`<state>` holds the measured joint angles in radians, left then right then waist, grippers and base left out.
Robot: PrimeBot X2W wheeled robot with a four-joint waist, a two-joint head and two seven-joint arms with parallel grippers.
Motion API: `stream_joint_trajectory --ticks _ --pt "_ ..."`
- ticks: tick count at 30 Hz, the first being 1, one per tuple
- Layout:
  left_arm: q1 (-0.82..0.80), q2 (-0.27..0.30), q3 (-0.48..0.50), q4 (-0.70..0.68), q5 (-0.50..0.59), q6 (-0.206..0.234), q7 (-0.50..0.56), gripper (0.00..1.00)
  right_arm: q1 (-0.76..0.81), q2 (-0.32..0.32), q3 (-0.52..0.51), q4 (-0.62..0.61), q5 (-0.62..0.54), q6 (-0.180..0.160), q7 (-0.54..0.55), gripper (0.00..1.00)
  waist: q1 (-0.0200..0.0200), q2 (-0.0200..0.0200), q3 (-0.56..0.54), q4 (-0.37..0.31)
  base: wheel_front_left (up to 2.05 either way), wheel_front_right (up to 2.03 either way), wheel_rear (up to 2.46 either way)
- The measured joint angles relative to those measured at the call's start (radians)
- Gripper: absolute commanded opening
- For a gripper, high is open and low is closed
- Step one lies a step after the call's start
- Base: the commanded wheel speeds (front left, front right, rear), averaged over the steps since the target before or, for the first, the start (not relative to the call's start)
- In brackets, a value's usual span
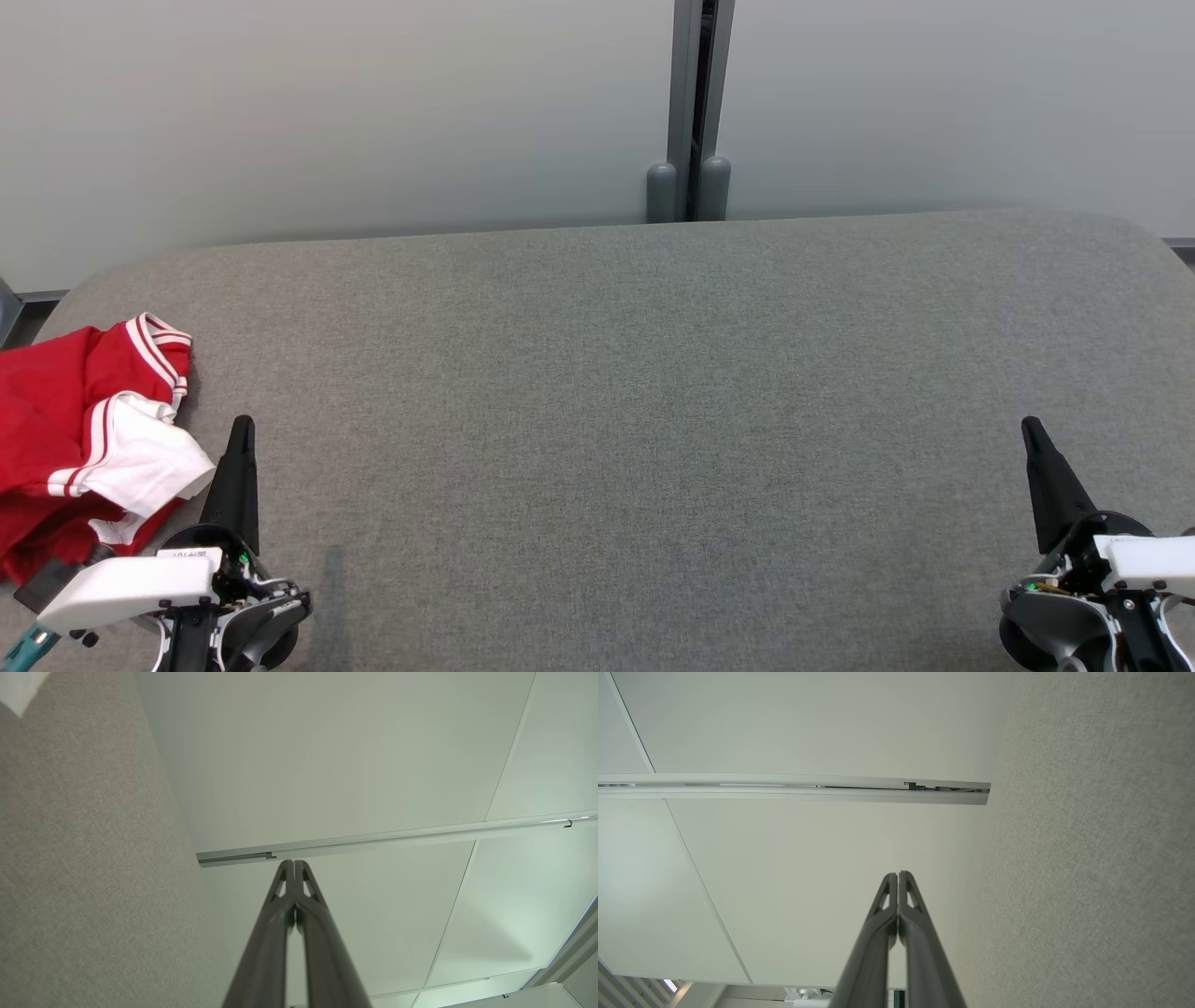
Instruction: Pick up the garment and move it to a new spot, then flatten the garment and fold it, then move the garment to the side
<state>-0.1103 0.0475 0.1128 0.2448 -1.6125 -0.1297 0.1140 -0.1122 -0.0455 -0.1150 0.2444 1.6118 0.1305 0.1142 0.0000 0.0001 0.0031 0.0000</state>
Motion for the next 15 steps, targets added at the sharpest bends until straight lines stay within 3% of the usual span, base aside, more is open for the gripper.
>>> stream_joint_trajectory --ticks 15 --pt "0.0 0.0 0.0 0.0 0.0 0.0 0.0 0.0 0.0 0.0 0.0 0.0 0.0 0.0 0.0 0.0 0.0 0.0 0.0 0.0 0.0 0.0 0.0"
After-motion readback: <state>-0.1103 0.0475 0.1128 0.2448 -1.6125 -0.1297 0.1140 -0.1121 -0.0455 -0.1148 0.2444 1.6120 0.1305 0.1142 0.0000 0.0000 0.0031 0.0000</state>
